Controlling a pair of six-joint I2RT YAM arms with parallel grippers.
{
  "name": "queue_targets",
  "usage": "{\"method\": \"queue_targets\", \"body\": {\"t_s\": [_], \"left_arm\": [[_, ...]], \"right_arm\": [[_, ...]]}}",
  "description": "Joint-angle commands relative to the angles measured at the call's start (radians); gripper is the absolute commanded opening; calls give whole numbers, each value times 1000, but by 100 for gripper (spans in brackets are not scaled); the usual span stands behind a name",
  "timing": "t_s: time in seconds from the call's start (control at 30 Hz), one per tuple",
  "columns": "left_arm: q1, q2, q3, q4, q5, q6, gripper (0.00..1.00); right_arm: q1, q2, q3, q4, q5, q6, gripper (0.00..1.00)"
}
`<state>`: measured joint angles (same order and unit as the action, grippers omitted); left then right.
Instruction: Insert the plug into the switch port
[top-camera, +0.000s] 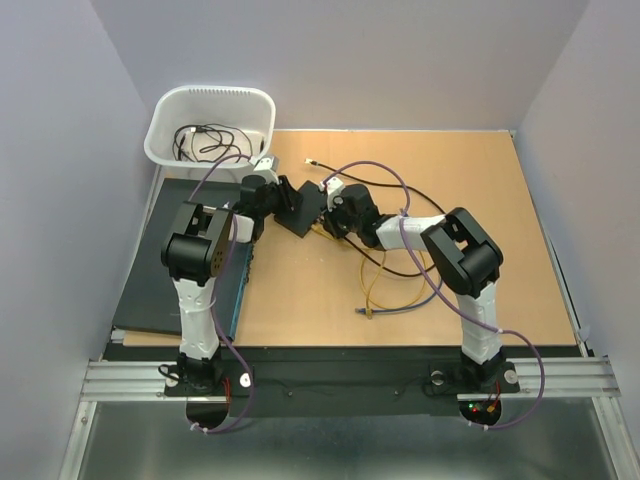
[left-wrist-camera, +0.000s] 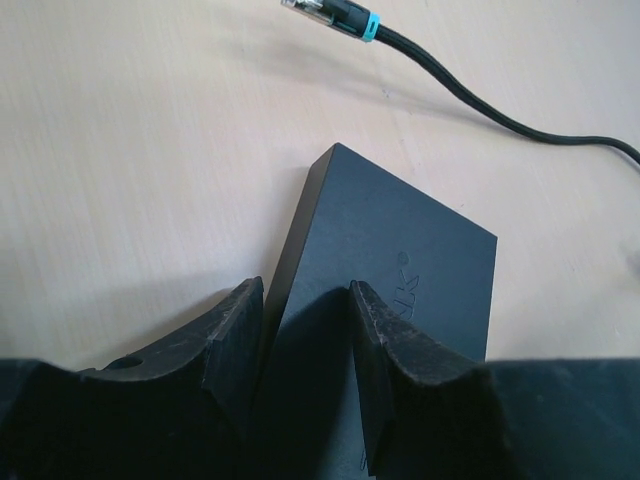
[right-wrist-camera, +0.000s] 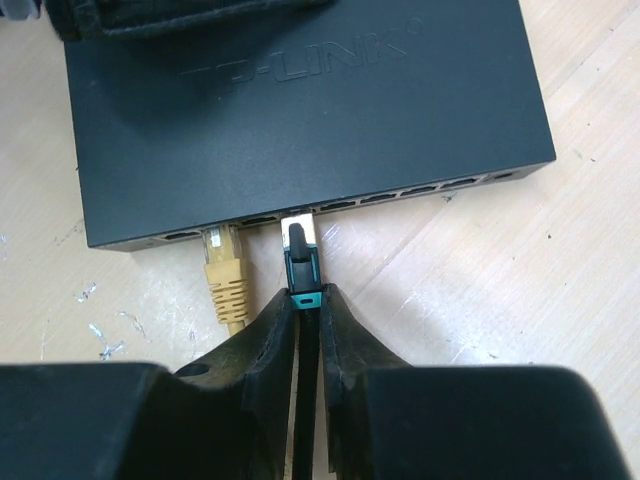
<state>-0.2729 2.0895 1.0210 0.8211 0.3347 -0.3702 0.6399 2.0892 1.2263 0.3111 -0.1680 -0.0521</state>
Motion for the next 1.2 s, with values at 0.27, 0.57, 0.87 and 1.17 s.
{"method": "queue_targets", "body": {"t_s": [0.27, 0.57, 0.87, 1.17], "left_arm": [[-160, -39, -32, -462, 372, -53, 48], [-43, -101, 57, -571, 207, -32, 49], [38, -201, 70, -609, 110, -29, 49], [46, -230, 24, -582, 82, -29, 49]], "right_arm": [[112, 3, -85, 126, -104, 51, 31], [119, -119, -162, 16, 50, 49, 69], [118, -316, -186, -128, 301, 116, 86], [113, -469, -235, -340, 561, 288, 90]]}}
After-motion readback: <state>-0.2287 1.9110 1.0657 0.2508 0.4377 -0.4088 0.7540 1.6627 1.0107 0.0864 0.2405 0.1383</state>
